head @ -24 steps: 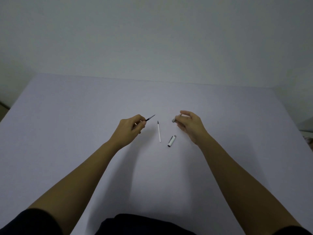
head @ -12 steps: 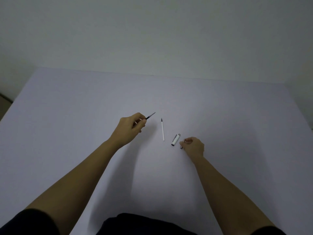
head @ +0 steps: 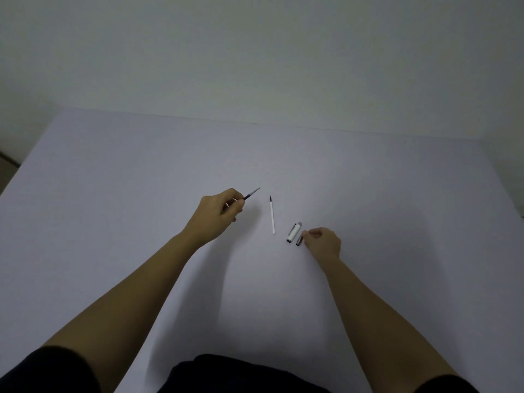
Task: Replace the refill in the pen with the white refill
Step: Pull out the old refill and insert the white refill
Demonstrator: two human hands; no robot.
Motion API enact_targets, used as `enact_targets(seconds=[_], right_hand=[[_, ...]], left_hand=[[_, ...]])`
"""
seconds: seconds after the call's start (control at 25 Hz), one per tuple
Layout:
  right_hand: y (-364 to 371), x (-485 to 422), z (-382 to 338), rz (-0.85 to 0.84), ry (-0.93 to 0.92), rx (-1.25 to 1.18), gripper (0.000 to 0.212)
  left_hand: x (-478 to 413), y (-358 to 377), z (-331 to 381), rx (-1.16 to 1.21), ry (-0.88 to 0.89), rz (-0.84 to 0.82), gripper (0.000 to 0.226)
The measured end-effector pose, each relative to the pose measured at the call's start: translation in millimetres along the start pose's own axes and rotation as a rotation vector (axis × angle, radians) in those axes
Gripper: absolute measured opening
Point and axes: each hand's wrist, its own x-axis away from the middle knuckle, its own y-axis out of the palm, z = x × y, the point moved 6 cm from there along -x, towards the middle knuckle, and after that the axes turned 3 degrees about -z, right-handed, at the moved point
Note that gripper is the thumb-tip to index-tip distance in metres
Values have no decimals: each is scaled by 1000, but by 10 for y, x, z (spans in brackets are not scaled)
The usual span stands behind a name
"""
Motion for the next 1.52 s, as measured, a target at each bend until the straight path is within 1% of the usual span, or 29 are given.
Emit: enact_targets(seconds=[0.12,0.2,0.24,0.32,0.4,0.48,0.52,0.6,0.68,0.84,0.92,0.96,1.04,1.16,1.24,1.28,1.4,1.52], right_hand=[[-109,-4,-87,31,-25,-22,29],[-193,18,-263,63,-100,-47,25],[-217,48,-398,52,-153,-89,23],[-233,157,-734,-41,-287,-183,14],[-202,309,-1082,-215,-417,-257,8],[-162,442,-1333,-371,-472,-353,6],[-157,486,-1419,-407,-489,-392,6],[-148,519,-1499,-435,-492,-471,6],[-133,495,-1501,-428,-466,-533,5],[-147,325,-1496,-369,-359,-706,9],[-224,168,-1496,-300,-316,-765,12],[-266,85,-1486,-258,-299,-757,12],[-303,-80,-1426,-170,-279,-646,11],[-197,-240,-1311,-84,-301,-320,24],[-76,-293,-1240,-62,-325,-126,24],[-7,-335,-1209,-58,-328,-68,24],[193,-478,-1129,-47,-300,68,23],[374,-596,-1061,-62,-267,153,24]], left_hand=[[-6,17,46,-1,14,-1,12],[-18,24,79,0,20,7,11],[-28,30,98,4,21,15,11],[-58,50,149,21,21,34,11],[-99,84,219,31,24,42,12],[-132,128,298,21,46,38,13],[-143,147,333,20,59,37,13],[-156,174,382,37,72,39,14],[-154,194,398,63,80,39,13],[-109,241,270,75,45,-12,10],[-72,237,156,49,15,-41,10],[-59,216,104,37,2,-47,10],[-63,143,21,20,-24,-42,11],[-146,11,-41,14,-48,-17,13],[-207,-45,-54,9,-52,-7,13],[-243,-62,-64,7,-54,-5,13],[-340,-64,-116,-2,-64,-12,13],[-410,-43,-180,-11,-66,-21,13]])
